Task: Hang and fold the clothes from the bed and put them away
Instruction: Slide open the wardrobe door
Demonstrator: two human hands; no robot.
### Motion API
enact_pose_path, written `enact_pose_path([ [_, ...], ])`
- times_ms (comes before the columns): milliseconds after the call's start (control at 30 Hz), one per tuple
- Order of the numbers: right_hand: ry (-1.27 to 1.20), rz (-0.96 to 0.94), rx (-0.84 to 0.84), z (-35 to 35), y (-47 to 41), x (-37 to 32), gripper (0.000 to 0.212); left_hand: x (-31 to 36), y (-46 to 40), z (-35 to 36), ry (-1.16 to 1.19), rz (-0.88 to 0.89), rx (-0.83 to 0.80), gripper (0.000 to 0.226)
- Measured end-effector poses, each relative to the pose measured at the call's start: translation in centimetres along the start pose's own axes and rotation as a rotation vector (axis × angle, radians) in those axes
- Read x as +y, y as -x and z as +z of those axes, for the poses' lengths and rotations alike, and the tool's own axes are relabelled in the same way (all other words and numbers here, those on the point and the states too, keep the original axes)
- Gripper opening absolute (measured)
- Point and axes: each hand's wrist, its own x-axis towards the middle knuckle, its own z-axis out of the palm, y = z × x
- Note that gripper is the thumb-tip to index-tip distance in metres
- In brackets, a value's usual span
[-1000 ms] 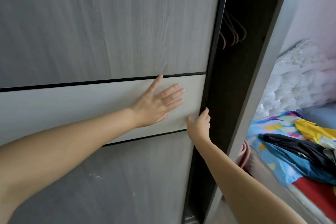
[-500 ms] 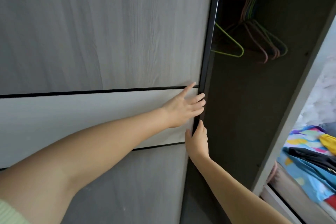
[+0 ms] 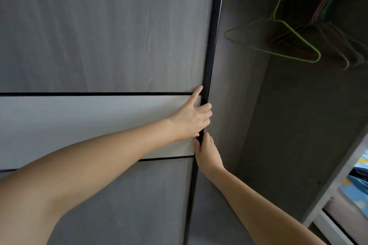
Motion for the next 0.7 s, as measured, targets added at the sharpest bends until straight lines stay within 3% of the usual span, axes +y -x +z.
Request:
enact_pose_path([
  [133, 0.071, -0.081, -0.062, 2.9, 0.4, -2.4, 0.019, -1.5, 4.7, 0.6, -0.044, -0.029, -0.044, 0.048],
  [300, 0.162, -0.191, -0.171, 6.4, 1.1, -5.2, 0.033, -3.0, 10.1, 1.0, -0.063, -0.059, -0.102, 0.054],
  [700, -0.063, -0.268, -0.248, 11.7, 2.4, -10.5, 0.041, -4.8, 17.7, 1.4, -0.1, -0.078, -0.165, 0.055],
])
